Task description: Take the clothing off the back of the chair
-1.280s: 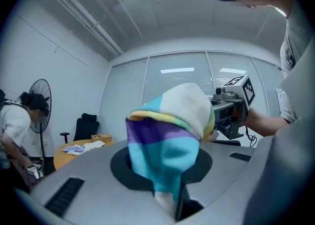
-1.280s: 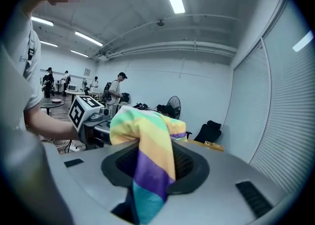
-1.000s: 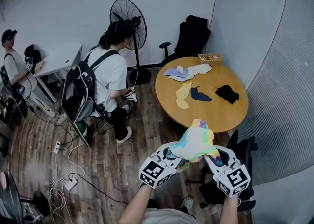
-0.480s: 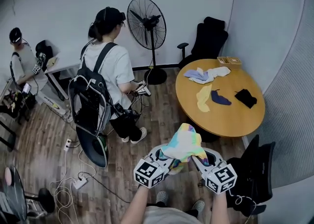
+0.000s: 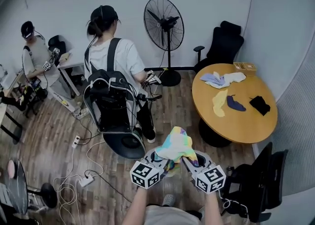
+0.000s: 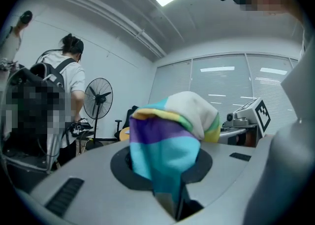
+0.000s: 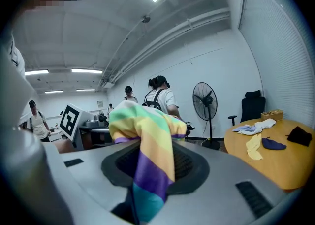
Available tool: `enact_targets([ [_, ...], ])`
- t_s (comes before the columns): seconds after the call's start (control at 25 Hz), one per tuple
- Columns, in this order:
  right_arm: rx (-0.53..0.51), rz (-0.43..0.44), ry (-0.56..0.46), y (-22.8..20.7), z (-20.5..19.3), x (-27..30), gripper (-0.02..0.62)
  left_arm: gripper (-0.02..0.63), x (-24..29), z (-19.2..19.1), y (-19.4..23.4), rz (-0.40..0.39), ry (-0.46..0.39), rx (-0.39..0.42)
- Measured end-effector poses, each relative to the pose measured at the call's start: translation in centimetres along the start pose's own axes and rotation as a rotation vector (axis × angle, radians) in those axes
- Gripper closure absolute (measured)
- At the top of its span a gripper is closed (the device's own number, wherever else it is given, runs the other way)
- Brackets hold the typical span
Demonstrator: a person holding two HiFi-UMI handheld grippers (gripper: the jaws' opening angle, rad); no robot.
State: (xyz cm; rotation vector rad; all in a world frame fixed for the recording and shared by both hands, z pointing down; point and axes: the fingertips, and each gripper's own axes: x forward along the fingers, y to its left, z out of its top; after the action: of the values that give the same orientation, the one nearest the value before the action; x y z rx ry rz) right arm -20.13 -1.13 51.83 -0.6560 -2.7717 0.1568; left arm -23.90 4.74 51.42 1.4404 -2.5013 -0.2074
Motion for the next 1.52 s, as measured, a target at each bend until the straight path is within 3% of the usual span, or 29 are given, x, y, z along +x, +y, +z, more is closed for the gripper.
enact_targets([
  [0.12,-0.009,0.045,-0.001,2.0,0.0,2.2,0.462,0.511,-1.7,0.2,1.9,0.043,-0.02,-0.03],
  [0.28,-0.003,0.085,0.003,3.2,-1.0,4.2,0.462,0.511,-3.2,-0.5,3.8,0.09,0.001,-0.012],
  [0.6,-0.047,0.104,0.083,4.6,-5.5,6.2,0.457,0.511,-5.6,-5.3,6.2,0.181,0.084,-0.024],
  [1.08,-0.034,0.079,0.144,5.6,-10.8,6.6,0.457,0.511,-7.3,-11.0,7.2,0.223,0.172,-0.056],
  [1.52,-0.032,0.128,0.169,6.5,-12.4,7.0,0.457,0.511,-8.7,-12.6,7.4,0.255,0.2,-0.053],
])
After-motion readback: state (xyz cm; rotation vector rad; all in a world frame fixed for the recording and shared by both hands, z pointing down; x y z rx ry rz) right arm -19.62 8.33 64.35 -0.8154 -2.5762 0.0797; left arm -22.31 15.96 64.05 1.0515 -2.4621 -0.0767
